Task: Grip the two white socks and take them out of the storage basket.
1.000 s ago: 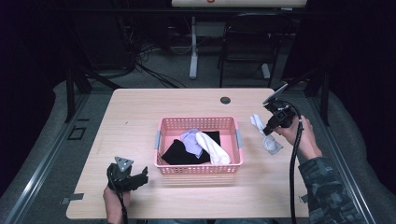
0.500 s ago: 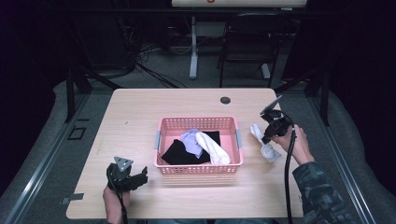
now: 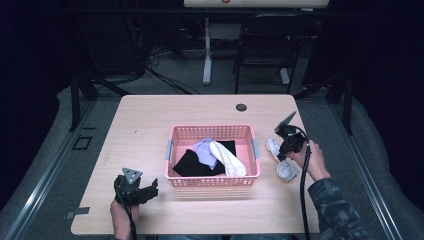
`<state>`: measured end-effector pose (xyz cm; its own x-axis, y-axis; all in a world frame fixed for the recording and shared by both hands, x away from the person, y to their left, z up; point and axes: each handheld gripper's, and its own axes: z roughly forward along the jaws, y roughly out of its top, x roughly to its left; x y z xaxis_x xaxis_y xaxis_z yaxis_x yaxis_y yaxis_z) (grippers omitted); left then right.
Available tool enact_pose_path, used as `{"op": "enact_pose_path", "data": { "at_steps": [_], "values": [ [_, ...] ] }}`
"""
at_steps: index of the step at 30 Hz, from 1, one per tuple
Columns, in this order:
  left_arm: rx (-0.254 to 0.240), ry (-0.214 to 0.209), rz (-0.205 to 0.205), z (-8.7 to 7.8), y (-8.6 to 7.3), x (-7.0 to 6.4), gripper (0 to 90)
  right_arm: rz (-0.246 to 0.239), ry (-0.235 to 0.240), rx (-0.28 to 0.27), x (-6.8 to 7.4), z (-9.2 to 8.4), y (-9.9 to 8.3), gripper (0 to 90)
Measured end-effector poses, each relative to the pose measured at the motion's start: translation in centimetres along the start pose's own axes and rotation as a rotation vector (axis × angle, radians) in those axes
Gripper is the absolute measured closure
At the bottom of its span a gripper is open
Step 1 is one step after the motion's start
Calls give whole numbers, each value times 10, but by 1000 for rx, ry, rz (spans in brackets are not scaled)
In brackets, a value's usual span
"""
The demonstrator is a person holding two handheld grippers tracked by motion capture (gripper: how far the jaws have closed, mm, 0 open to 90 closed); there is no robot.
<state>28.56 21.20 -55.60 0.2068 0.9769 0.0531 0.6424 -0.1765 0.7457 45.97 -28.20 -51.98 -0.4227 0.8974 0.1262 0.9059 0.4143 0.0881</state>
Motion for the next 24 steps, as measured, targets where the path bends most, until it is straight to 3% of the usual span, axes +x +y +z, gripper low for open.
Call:
{"op": "enact_pose_path", "data": {
  "at_steps": [2, 3, 9, 12, 18, 21, 24],
  "values": [
    [0, -1, -1, 0, 0, 0, 159, 21, 0, -24, 2, 1, -1, 806],
    [0, -1, 0, 0, 0, 0, 159, 19, -2, -22, 2, -2, -1, 735],
    [-2, -3, -2, 0, 0, 0, 159, 5, 2, -32, 4, -13, -2, 586],
    [0, -4, 1, 0, 0, 0, 159, -9, 17, -62, 7, -30, -2, 447],
    [-5, -5, 0, 0, 0, 0, 159, -34, 12, -94, 15, -53, -2, 311],
    [-2, -5, 0, 0, 0, 0, 159, -77, 12, -102, 23, -67, -1, 191],
    [-1, -5, 0, 0, 0, 0, 159, -92, 20, -114, 29, -75, 1, 158]
  ]
}}
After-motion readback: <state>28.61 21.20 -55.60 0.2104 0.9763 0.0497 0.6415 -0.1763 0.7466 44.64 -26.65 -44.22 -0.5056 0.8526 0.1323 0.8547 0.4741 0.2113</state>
